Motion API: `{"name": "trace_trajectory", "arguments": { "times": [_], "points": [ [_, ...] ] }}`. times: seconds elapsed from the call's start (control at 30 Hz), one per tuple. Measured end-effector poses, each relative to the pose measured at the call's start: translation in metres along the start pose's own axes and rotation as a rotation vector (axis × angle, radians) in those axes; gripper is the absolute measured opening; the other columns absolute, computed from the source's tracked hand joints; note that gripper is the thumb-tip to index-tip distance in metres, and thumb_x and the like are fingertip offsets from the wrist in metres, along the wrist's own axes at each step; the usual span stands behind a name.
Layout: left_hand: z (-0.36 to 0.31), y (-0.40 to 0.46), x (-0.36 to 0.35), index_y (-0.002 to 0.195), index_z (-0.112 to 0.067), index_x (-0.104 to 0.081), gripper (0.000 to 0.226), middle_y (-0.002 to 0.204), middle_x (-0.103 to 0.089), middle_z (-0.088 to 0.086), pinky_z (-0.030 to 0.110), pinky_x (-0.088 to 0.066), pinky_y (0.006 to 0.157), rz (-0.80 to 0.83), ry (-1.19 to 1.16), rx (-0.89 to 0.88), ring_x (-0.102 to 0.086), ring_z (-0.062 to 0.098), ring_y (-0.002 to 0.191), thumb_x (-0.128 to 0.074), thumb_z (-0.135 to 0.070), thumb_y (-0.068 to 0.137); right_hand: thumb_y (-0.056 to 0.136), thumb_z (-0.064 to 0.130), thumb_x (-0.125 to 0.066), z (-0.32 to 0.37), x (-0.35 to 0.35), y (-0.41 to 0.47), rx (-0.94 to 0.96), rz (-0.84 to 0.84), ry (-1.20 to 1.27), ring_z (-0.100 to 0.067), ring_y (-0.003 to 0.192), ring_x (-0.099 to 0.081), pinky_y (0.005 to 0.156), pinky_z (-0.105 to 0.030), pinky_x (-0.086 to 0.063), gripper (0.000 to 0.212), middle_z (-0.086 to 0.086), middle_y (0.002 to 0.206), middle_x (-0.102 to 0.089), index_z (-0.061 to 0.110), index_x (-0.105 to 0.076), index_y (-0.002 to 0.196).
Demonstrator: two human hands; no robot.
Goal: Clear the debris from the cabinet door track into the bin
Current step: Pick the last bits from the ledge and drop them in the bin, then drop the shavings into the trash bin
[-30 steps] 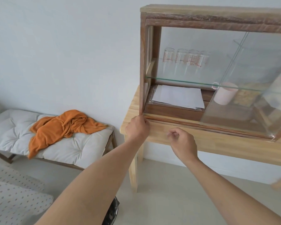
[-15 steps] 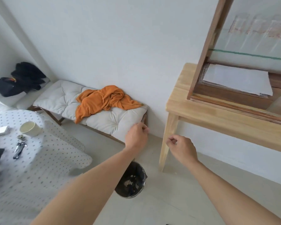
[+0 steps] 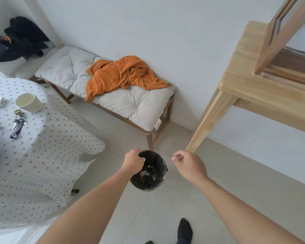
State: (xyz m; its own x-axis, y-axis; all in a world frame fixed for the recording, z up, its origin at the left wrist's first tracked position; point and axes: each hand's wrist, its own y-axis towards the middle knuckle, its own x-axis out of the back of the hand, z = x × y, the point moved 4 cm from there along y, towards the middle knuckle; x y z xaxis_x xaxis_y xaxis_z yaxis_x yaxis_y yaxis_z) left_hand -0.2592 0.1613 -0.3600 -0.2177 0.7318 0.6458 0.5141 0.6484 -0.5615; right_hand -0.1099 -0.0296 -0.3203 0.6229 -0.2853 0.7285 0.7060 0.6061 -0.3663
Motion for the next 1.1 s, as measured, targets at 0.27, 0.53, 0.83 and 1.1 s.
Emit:
{"name": "trace_trajectory", "arguments": {
  "times": [0.27,0.53,0.83,1.1],
  "points": [
    [-0.120,-0.040,0.075,0.139,-0.021,-0.061,0.037,0.137,-0.067,0.005,0.024,-0.057,0.085,-0.108,-0.054,-0.326,-0.064,0.022,0.124,-0.058,-0.026,0.103,0.096,0.043,-0.063,0.017,0.137,-0.040,-0.027,-0.302,0.115,-0.007,0.077,-0.064,0.067,-0.031,-0.045,0.019,0.025,0.082,-0.067,0.044,-0.064,0.078],
    [-0.337,-0.120,0.146,0.146,-0.023,-0.054,0.051,0.145,-0.062,0.000,0.036,-0.048,0.107,-0.195,-0.066,-0.774,-0.060,0.016,0.129,-0.061,-0.043,0.100,0.100,0.037,-0.062,0.008,0.329,-0.111,-0.012,-0.756,0.205,-0.022,0.076,-0.067,0.065,-0.037,-0.050,0.025,0.012,0.077,-0.069,0.024,-0.072,0.081],
    [-0.461,-0.145,0.101,0.162,-0.032,-0.010,0.090,0.166,-0.035,0.005,0.043,-0.036,0.117,-0.030,-0.071,-0.842,-0.038,0.027,0.150,-0.063,-0.057,0.094,0.104,0.020,-0.061,-0.057,0.478,-0.153,0.058,-1.029,0.083,-0.032,0.095,-0.069,0.079,-0.032,-0.044,0.017,-0.009,0.097,-0.075,0.011,-0.075,0.099],
    [-0.488,-0.146,0.067,0.156,-0.044,-0.004,0.089,0.163,-0.037,-0.004,0.048,-0.049,0.106,-0.090,-0.191,-0.948,-0.041,0.027,0.145,-0.069,-0.042,0.095,0.098,0.016,-0.066,-0.108,0.532,-0.161,0.200,-1.202,-0.543,-0.049,0.150,-0.030,0.119,-0.061,-0.033,0.057,-0.020,0.165,-0.030,0.009,-0.050,0.152]
  ]
}}
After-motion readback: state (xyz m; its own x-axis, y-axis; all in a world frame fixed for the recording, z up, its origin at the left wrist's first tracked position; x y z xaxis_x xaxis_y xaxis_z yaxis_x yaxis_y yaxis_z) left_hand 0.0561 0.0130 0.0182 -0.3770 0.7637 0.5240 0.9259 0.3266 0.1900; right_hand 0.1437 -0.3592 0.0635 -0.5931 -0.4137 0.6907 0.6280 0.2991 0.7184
